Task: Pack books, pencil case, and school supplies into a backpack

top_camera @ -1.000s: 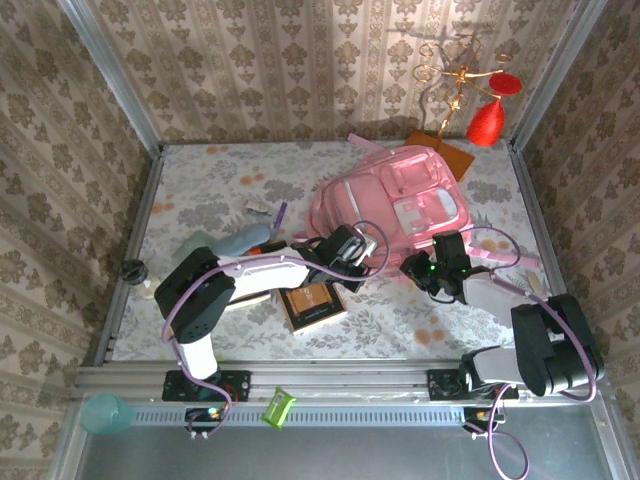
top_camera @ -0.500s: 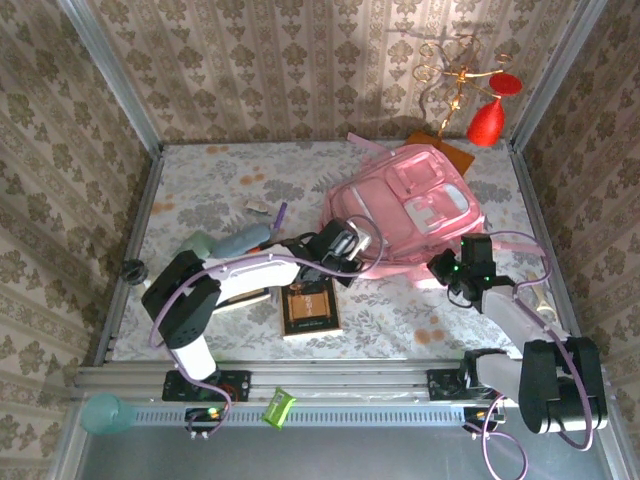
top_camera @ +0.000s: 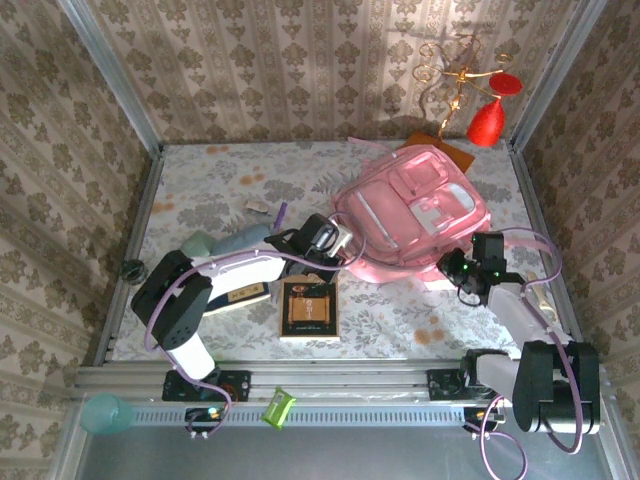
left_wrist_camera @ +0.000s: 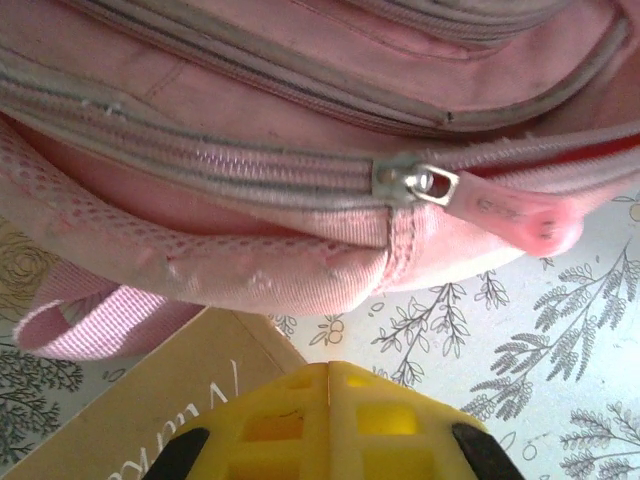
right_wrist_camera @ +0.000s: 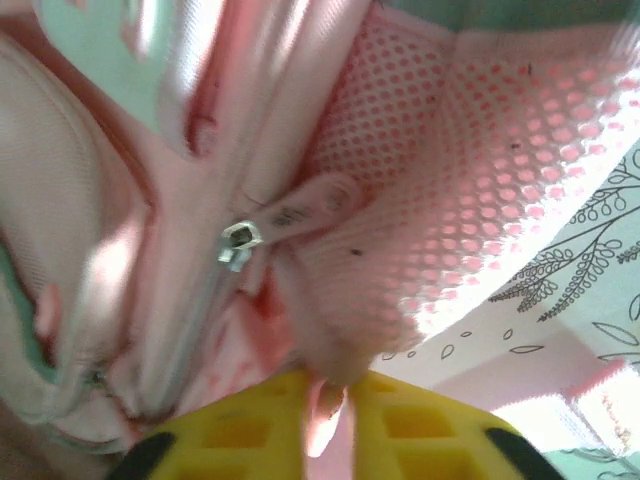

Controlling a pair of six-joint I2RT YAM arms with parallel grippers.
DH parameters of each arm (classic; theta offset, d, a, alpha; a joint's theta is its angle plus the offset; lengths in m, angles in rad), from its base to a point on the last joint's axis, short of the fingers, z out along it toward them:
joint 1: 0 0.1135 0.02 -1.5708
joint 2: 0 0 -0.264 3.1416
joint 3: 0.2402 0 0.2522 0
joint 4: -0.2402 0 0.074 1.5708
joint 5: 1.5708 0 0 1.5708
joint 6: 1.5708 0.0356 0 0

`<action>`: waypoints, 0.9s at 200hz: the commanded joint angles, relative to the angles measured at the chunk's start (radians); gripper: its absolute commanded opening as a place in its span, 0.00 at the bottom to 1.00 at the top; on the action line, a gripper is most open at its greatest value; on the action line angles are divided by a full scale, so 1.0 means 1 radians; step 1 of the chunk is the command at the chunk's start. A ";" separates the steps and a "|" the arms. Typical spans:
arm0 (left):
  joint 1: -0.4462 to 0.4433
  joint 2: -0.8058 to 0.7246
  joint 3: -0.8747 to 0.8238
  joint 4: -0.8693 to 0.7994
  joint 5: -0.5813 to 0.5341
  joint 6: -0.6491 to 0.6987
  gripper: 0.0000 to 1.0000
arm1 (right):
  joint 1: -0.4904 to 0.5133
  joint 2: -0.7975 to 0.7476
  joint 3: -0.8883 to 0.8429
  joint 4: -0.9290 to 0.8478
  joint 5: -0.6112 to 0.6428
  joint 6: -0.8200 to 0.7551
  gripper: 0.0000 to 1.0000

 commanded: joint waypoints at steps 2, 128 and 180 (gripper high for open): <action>0.006 -0.012 -0.013 0.010 0.036 0.020 0.00 | -0.002 -0.045 0.043 -0.069 -0.011 -0.095 0.33; -0.072 0.048 0.083 -0.014 -0.122 -0.005 0.40 | 0.125 -0.047 0.066 -0.087 0.057 -0.124 0.37; -0.073 0.154 0.182 -0.074 -0.123 0.026 0.38 | 0.126 -0.048 0.058 -0.085 0.062 -0.119 0.37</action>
